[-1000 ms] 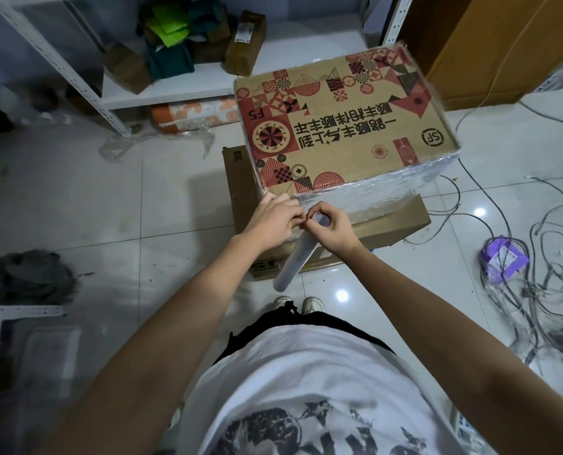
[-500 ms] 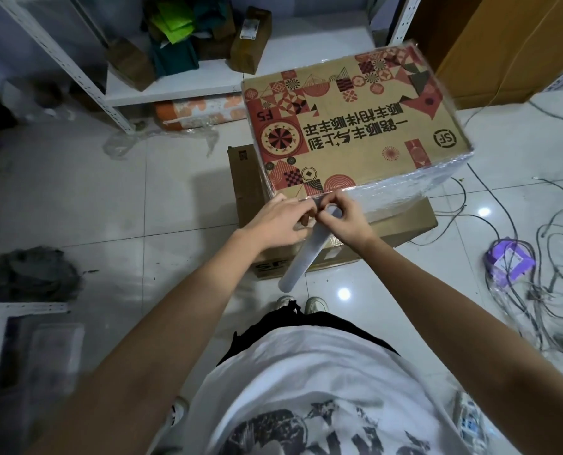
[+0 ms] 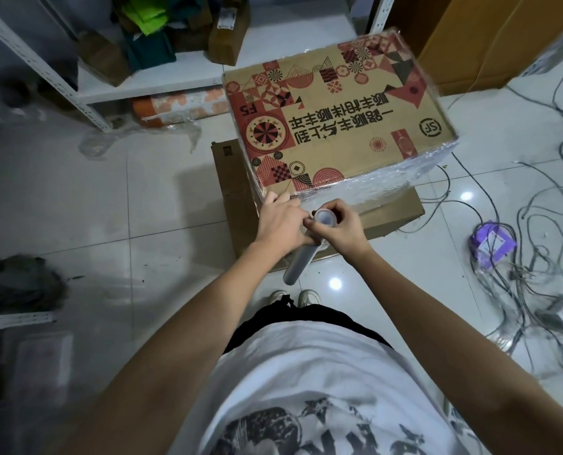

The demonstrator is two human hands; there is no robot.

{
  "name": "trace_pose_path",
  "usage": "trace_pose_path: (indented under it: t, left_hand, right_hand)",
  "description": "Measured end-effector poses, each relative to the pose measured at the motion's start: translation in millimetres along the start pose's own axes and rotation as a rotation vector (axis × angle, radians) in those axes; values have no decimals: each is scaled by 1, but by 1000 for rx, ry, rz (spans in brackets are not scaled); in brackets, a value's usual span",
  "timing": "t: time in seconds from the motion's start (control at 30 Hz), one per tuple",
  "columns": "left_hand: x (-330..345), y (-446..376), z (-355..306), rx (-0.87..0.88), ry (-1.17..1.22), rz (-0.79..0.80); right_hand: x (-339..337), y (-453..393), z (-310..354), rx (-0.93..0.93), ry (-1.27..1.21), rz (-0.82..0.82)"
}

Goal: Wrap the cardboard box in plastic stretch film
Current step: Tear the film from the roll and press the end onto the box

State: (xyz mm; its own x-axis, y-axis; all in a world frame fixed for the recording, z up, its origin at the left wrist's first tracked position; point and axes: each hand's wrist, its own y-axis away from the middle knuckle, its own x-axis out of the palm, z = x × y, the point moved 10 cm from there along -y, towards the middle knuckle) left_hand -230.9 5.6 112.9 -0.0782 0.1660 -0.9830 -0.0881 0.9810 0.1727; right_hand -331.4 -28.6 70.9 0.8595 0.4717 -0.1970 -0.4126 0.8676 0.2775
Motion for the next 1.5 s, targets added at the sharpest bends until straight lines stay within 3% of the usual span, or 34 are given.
trace_pose_path:
  t: [0.17,0.27,0.57,0.73,0.93,1.5]
  left_hand:
    - [-1,0,3,-24,54,-31]
    - [-1,-1,7,-52,47,-10]
    - [-2,0,6,73,88,42]
    - [-1,5,1,154,-59,27]
    - [-2,1,4,104,20,-4]
    - [7,9,6,196,113,37]
  right_hand:
    - [11,6,-15,98,-175,165]
    - [22,17,-37,147,-125,260]
    - [22,23,-41,15,-45,83]
    - [20,33,-55,58,-160,17]
    - [19,31,-58,74,-230,-96]
    - [13,32,-82,302,-530,-345]
